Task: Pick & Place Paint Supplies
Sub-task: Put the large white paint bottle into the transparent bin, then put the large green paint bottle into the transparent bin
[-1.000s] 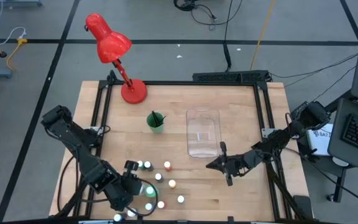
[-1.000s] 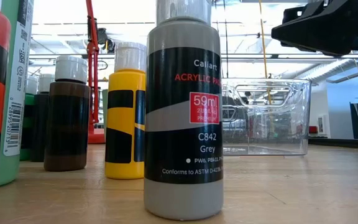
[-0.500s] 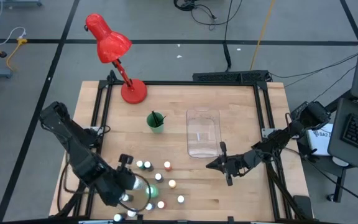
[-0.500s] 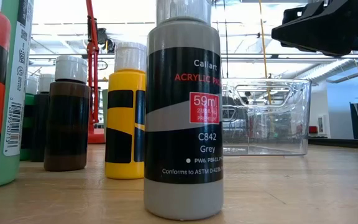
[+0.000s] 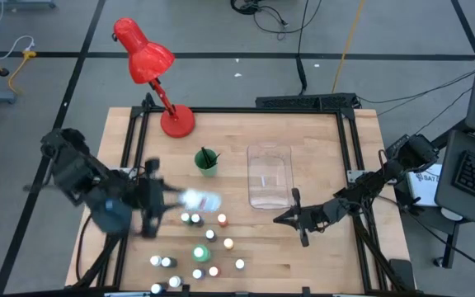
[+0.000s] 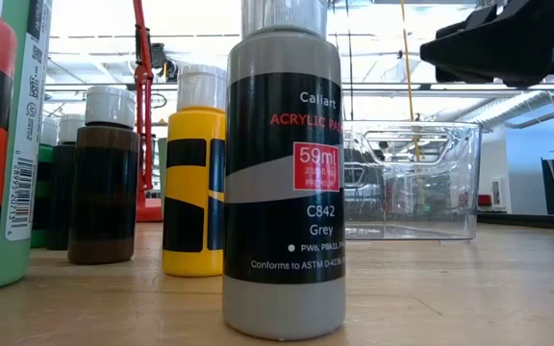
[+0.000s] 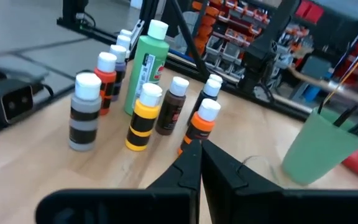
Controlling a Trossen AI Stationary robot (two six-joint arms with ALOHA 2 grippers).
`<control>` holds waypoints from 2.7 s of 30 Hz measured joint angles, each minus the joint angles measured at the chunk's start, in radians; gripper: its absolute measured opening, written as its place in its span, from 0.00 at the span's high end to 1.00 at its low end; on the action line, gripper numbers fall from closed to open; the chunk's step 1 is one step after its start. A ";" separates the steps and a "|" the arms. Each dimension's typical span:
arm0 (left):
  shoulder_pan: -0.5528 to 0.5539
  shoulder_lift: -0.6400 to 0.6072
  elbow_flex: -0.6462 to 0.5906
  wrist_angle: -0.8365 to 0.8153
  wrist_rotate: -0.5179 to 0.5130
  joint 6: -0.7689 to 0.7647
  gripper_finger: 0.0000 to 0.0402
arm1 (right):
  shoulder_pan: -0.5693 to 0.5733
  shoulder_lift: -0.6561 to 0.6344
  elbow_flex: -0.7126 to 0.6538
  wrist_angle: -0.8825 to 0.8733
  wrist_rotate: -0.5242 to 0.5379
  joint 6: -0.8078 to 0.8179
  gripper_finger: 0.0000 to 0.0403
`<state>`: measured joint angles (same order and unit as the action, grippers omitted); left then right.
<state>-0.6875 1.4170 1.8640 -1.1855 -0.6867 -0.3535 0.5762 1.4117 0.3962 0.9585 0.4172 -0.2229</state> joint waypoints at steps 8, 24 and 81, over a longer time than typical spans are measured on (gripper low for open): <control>0.325 0.083 -0.006 0.185 0.292 0.210 0.75 | 0.045 0.000 0.000 0.010 -0.002 0.040 0.99; 0.739 0.433 -0.006 0.361 0.424 0.305 0.75 | 0.061 0.000 -0.001 -0.029 -0.002 0.020 0.99; 0.575 0.103 -0.006 0.226 0.479 0.304 0.39 | 0.060 0.000 0.000 -0.030 -0.002 -0.054 0.99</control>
<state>-0.1121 1.5200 1.8584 -0.9598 -0.2074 -0.0495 0.6365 1.4120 0.3957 0.9288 0.4147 -0.2768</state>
